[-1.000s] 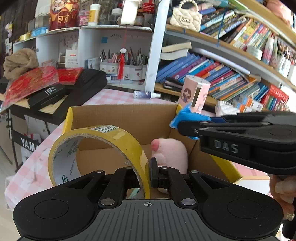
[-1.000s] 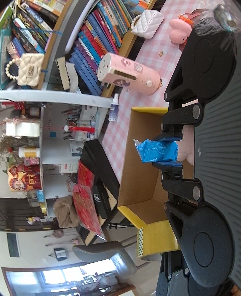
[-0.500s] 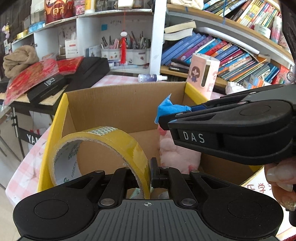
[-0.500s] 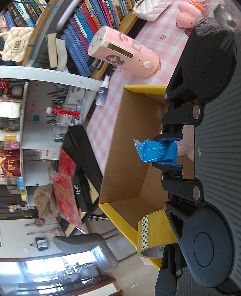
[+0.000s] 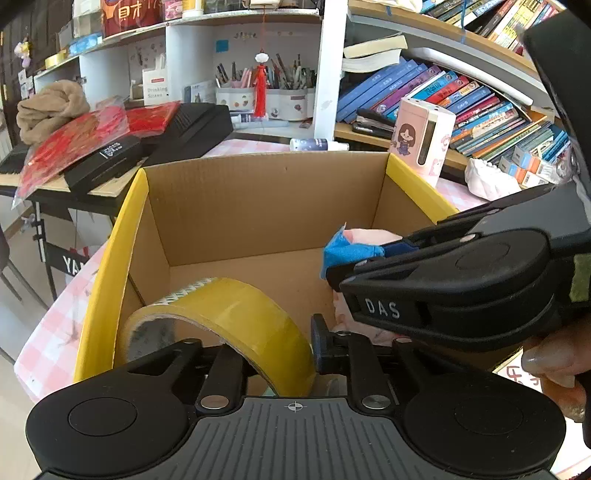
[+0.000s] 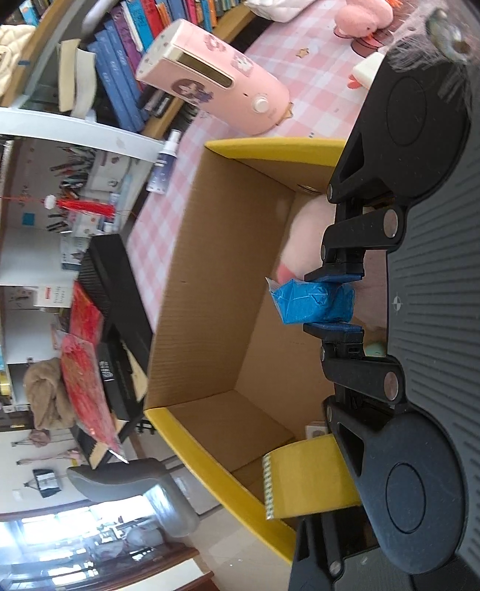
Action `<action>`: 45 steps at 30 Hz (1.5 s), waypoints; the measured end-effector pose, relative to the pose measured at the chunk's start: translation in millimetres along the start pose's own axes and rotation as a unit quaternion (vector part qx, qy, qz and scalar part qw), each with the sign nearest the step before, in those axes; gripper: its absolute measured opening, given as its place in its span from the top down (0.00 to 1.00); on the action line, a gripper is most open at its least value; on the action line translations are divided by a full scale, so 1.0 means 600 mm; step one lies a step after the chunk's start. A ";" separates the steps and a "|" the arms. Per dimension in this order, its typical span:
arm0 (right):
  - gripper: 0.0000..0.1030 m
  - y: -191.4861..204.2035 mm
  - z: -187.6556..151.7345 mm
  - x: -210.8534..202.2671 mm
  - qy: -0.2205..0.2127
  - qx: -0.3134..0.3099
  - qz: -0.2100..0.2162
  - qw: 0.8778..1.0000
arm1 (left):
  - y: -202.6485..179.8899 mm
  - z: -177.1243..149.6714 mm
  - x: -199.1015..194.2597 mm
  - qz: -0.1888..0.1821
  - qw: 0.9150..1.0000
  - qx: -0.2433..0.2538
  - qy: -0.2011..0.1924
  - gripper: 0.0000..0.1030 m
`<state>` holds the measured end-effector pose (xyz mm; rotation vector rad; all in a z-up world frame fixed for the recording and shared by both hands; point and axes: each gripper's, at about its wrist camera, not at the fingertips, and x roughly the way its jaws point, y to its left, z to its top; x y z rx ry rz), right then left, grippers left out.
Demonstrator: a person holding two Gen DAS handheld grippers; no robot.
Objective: Organize objects
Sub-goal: 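Lower the tape roll into the box, open the left tool while the right releases the blue object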
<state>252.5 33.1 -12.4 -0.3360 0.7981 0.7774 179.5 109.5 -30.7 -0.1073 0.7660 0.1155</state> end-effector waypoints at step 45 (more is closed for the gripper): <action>0.30 0.055 -0.085 -0.232 -0.162 0.047 -0.108 0.980 | 0.032 -0.060 -0.223 0.011 0.986 -0.026 -0.165 0.03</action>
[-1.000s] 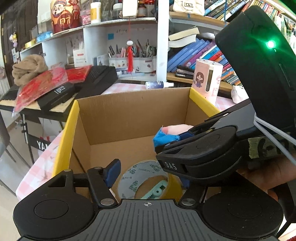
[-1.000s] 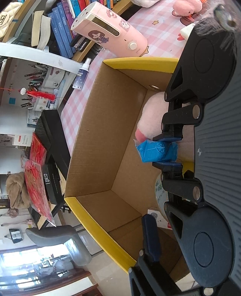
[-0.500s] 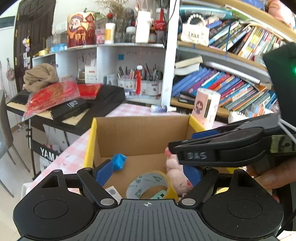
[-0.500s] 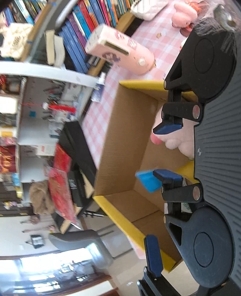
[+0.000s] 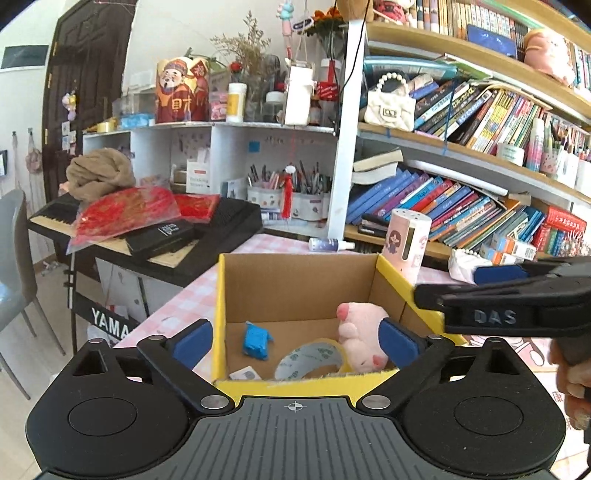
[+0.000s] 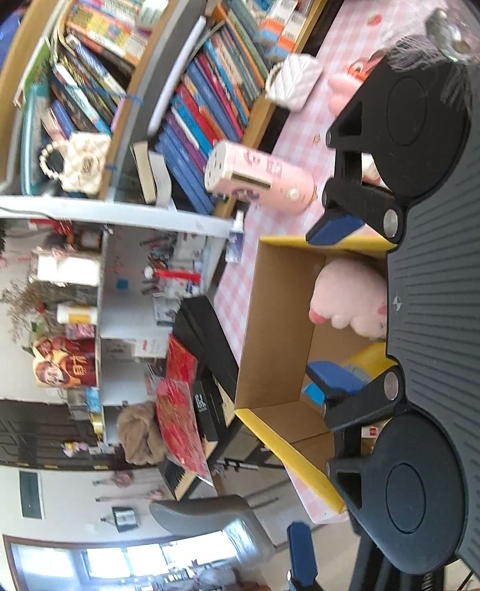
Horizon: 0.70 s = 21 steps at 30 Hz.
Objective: Organize objects
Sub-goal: 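Lower the tape roll into the box, open the left tool while the right releases the blue object, then withdraw both open tools from the box toward the white plug and pink plush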
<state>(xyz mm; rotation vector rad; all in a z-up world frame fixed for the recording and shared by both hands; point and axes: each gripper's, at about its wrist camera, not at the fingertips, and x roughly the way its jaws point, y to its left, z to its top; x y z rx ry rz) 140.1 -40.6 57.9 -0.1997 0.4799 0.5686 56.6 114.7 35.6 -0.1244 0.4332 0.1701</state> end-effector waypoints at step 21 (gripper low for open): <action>0.18 0.073 -0.168 -0.135 0.063 0.038 -0.086 0.994 | 0.027 -0.102 -0.119 0.015 0.998 -0.008 0.060 0.02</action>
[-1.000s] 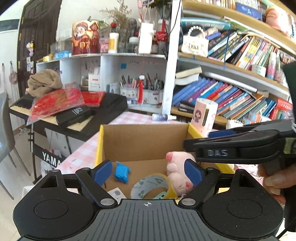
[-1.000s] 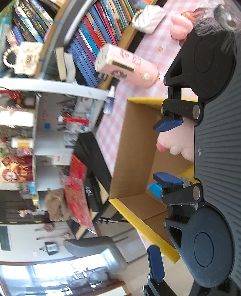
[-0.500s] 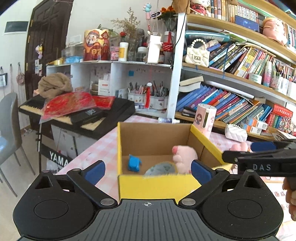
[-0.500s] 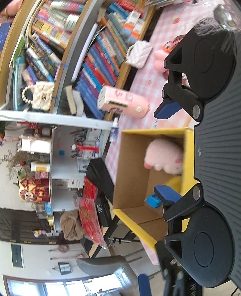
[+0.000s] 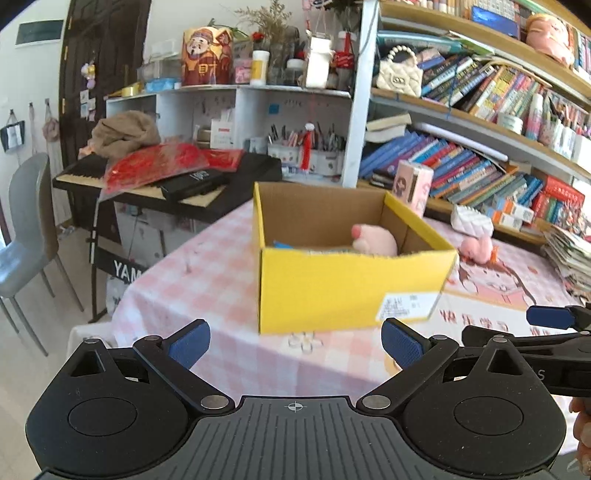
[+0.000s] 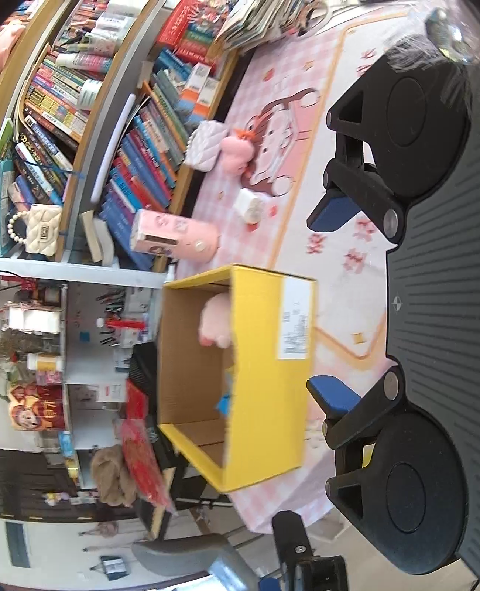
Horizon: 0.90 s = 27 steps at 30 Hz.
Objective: Organize objects
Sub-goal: 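Withdraw both open tools from the box toward the white plug and pink plush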
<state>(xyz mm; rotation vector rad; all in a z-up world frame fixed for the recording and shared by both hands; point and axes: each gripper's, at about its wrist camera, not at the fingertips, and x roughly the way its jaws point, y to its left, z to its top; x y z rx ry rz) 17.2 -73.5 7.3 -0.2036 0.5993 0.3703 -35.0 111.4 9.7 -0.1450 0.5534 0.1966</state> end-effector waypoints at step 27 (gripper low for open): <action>0.16 -0.073 -0.092 -0.056 0.041 0.085 -0.059 0.994 | -0.100 -0.025 -0.003 -0.090 0.992 0.085 0.022 0.02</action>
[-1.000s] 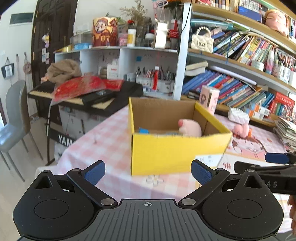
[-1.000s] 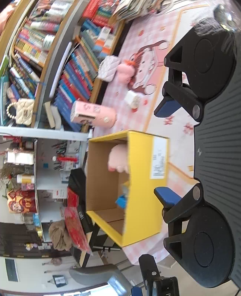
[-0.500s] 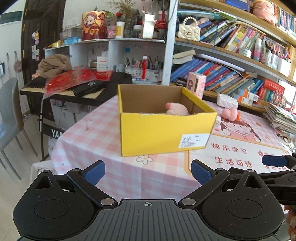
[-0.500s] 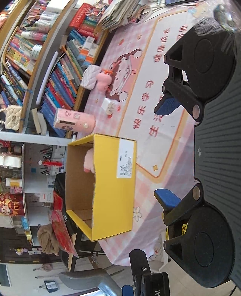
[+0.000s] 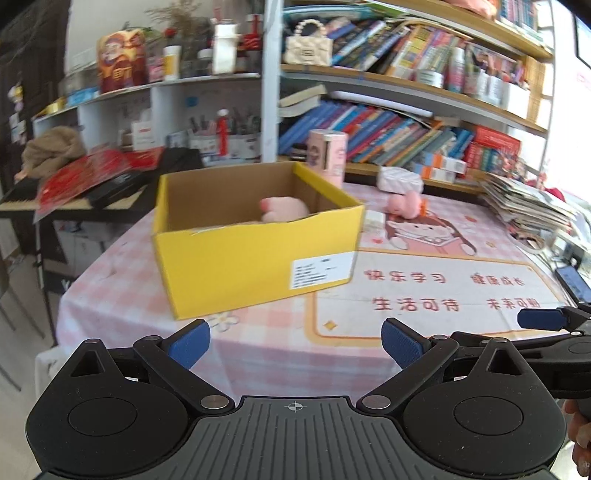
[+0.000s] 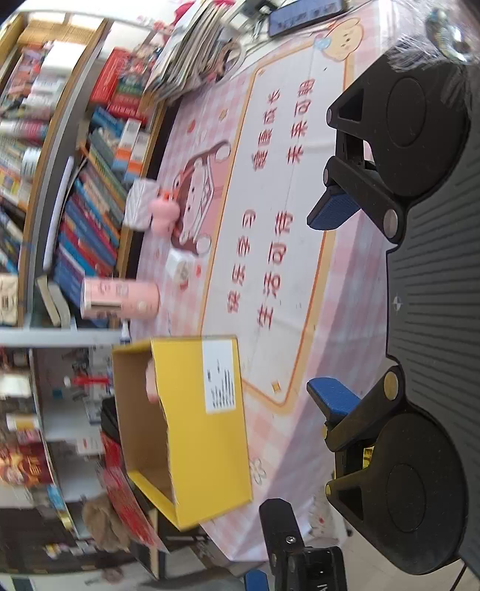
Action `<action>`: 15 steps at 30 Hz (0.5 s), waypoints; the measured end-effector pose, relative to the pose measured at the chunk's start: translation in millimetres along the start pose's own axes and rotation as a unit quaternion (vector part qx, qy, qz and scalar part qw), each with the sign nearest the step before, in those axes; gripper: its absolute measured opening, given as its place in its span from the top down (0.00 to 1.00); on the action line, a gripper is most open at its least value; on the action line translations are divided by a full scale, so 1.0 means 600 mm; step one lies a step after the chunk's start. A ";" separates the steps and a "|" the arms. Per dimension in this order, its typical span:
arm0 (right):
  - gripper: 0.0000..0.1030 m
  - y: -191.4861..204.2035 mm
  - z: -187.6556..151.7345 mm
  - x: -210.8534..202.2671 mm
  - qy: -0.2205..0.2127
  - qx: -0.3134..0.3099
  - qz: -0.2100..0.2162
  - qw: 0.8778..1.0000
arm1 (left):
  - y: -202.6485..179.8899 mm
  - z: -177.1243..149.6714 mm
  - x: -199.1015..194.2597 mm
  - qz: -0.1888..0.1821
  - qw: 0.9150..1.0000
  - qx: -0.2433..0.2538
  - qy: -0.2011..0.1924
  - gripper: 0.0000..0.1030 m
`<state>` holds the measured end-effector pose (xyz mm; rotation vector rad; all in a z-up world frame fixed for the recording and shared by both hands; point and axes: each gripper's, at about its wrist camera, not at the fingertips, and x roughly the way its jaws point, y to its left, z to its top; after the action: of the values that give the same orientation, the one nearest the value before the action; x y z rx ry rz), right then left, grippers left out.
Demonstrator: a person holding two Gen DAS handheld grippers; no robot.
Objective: Organize objects
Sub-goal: 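Withdraw both open tools from the box toward the white plug and pink plush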
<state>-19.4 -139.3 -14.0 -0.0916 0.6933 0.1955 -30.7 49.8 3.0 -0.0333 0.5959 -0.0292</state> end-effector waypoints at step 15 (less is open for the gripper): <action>0.16 -0.095 0.034 0.035 0.001 0.040 -0.044 0.998 | -0.091 0.052 0.072 -0.059 0.997 0.045 -0.013 0.02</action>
<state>20.8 -189.2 -10.9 -0.0445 0.6972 0.0838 21.3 -5.7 6.7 0.0195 0.5652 -0.1692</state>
